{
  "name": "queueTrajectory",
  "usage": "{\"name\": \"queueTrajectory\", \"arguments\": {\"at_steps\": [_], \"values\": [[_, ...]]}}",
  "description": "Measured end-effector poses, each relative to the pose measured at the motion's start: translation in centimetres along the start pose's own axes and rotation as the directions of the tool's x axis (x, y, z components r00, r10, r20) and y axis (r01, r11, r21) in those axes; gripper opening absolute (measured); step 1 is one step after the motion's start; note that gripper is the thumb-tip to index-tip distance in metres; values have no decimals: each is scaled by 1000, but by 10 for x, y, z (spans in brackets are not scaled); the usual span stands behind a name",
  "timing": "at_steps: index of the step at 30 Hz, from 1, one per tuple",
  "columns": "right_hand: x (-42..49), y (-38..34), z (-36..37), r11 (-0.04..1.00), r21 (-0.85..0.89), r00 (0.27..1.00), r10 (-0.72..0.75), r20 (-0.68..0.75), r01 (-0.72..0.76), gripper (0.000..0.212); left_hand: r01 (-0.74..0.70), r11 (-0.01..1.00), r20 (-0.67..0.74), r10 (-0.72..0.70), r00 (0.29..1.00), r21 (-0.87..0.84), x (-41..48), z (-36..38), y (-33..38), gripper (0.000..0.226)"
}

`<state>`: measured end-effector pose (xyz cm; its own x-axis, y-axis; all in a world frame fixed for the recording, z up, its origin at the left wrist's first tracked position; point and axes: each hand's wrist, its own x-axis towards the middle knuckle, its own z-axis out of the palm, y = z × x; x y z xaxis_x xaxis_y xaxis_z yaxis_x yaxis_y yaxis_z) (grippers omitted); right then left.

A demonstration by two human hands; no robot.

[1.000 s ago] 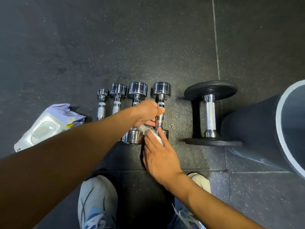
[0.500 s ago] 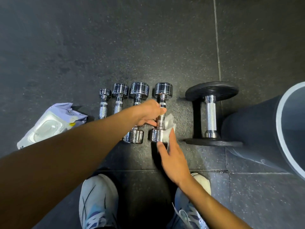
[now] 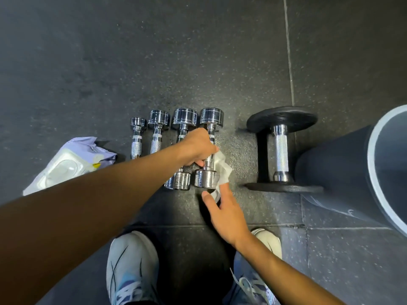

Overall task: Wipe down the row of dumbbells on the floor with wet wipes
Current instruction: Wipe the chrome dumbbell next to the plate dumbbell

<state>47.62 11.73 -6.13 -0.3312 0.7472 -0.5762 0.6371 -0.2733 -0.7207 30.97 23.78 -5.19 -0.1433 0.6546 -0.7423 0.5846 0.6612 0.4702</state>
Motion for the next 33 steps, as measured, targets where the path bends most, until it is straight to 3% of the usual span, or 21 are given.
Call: {"name": "queueTrajectory", "arguments": {"at_steps": [1,3,6,8,10,14,19,24,33], "values": [[3,1,-3,1000,8,1000,6,-9,-5,43,0,1000,-2,0,1000,-8,1,0,-1,29],[-2,3,-4,1000,7,999,-25,28,24,71,-3,1000,-4,3,1000,-9,2,2,-3,33],[-18,3,3,959,-233,987,-157,25,159,82,-31,999,-50,32,998,18,3,6,-2,36],[-24,8,9,837,-469,950,-313,9,280,81,-55,998,-93,56,994,23,2,13,2,44],[-22,12,12,715,-631,919,-393,-6,302,79,-63,998,-91,64,994,16,1,21,6,53],[-3,7,7,545,-781,895,-445,39,304,71,-56,995,-42,52,998,-79,3,27,14,34],[0,8,3,439,-865,923,-378,68,243,84,-45,987,-32,41,999,-155,3,32,14,20],[-11,12,5,406,-886,941,-326,91,226,86,-9,967,-6,7,1000,-253,3,34,19,14],[-11,21,7,390,-887,944,-304,128,246,86,121,857,89,-88,992,-500,8,35,18,25]]}}
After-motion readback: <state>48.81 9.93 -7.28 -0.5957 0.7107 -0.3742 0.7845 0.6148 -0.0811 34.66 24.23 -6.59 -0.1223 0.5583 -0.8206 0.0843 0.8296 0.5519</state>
